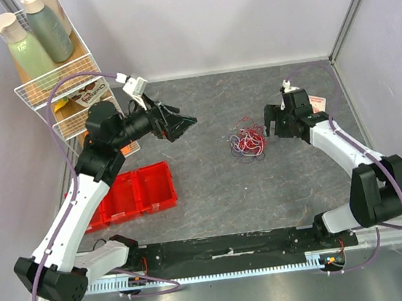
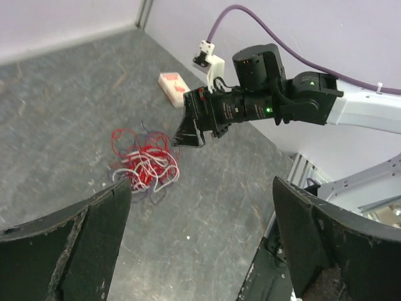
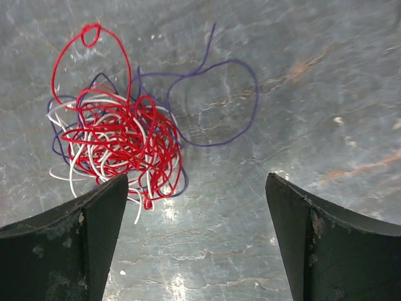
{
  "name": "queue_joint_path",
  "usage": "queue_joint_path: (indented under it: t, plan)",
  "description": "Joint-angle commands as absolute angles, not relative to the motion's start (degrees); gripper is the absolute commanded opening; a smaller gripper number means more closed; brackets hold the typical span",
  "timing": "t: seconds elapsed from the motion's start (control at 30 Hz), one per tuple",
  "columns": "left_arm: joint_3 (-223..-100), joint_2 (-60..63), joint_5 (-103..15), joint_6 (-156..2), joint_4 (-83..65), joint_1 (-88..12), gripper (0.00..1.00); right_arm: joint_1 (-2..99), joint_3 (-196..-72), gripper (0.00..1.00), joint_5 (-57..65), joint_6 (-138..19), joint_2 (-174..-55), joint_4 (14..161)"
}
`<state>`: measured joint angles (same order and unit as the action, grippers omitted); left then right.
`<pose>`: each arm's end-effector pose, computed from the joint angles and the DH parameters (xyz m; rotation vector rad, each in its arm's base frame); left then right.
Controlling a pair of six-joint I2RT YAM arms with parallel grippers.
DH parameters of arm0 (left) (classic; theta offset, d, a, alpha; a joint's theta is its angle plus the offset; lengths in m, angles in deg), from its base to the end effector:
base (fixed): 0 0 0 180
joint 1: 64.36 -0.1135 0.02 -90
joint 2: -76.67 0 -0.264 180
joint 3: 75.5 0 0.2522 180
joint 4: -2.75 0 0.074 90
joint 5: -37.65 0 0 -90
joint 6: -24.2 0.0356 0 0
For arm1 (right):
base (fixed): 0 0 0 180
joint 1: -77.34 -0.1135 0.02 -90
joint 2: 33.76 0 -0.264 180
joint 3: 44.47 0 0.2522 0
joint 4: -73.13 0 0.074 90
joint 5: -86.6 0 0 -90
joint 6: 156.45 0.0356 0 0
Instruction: Untangle the cables
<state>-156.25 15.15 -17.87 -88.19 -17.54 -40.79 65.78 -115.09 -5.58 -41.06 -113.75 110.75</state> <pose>0.2079 -0.1127 0.4267 0.5116 1.6195 -1.0868 0.2919 0.0583 0.2523 0.3076 2.3861 0.2570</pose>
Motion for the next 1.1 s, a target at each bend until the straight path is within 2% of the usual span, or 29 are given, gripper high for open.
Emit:
queue_joint_path:
  t: [0.0,0.07,0.13,0.2,0.3,0.4,0.5,0.6,0.73,0.77,0.8,0.83,0.87,0.93,1.0,1.07]
  plan:
    - [-155.8,12.43,-13.5,-93.3,-16.36,-40.98,0.99,65.82,-113.86,0.98,6.49,-42.97,-116.89,98.24]
    - [-156.15,10.93,-14.9,-92.7,-19.69,-40.89,0.99,65.47,-113.69,0.97,10.12,-44.21,-119.62,95.43]
    - [-156.59,9.53,-17.27,-90.85,-23.47,-40.81,0.99,64.07,-113.69,0.91,9.79,-45.61,-122.17,93.92]
    - [-158.08,8.56,-23.66,-87.7,-28.91,-39.58,0.99,61.35,-114.12,0.83,6.46,-46.93,-124.19,93.66]
    - [-161.42,7.41,-37.45,-81.54,-37.0,-36.51,0.99,55.82,-114.04,0.61,3.37,-48.08,-126.22,92.78]
    - [-162.56,7.06,-44.95,-78.9,-40.01,-35.1,0.99,49.15,-111.15,0.47,1.96,-47.73,-125.43,88.83]
    - [-162.22,7.32,-46.02,-77.66,-39.93,-34.92,0.99,43.07,-107.29,0.32,2.3,-46.68,-122.89,84.54]
    - [-158.28,9.42,-43.76,-80.99,-34.68,-35.0,0.99,40.6,-102.63,0.28,8.79,-45.88,-119.99,79.7]
    - [-147.12,16.01,-34.72,-82.85,-21.95,-35.0,0.99,40.42,-97.88,0.27,17.5,-44.39,-115.77,76.26]
    - [-145.01,17.07,-31.81,-82.06,-18.78,-34.83,0.96,40.51,-97.0,0.3,19.17,-43.52,-115.07,75.56]
    - [-144.55,16.82,-29.09,-81.27,-18.05,-34.65,0.93,40.42,-96.2,0.34,20.05,-42.9,-114.28,74.85]
    - [-145.59,15.6,-26.71,-80.66,-19.52,-34.39,0.9,40.42,-95.5,0.51,20.06,-42.02,-113.31,74.33]
    - [-147.52,13.58,-24.69,-79.34,-21.71,-34.65,0.88,40.42,-94.8,0.62,19.37,-40.54,-112.34,74.06]
    - [-150.07,9.1,-22.48,-77.23,-25.76,-34.48,0.84,40.42,-94.7,0.71,17.52,-38.86,-110.76,75.54]
    - [-150.7,6.19,-21.86,-76.87,-27.0,-34.48,0.81,40.42,-95.14,0.72,15.07,-37.97,-109.7,77.73]
    - [-150.53,4.08,-20.37,-77.13,-26.13,-34.22,0.75,40.42,-95.58,0.64,13.65,-37.53,-109.35,79.5]
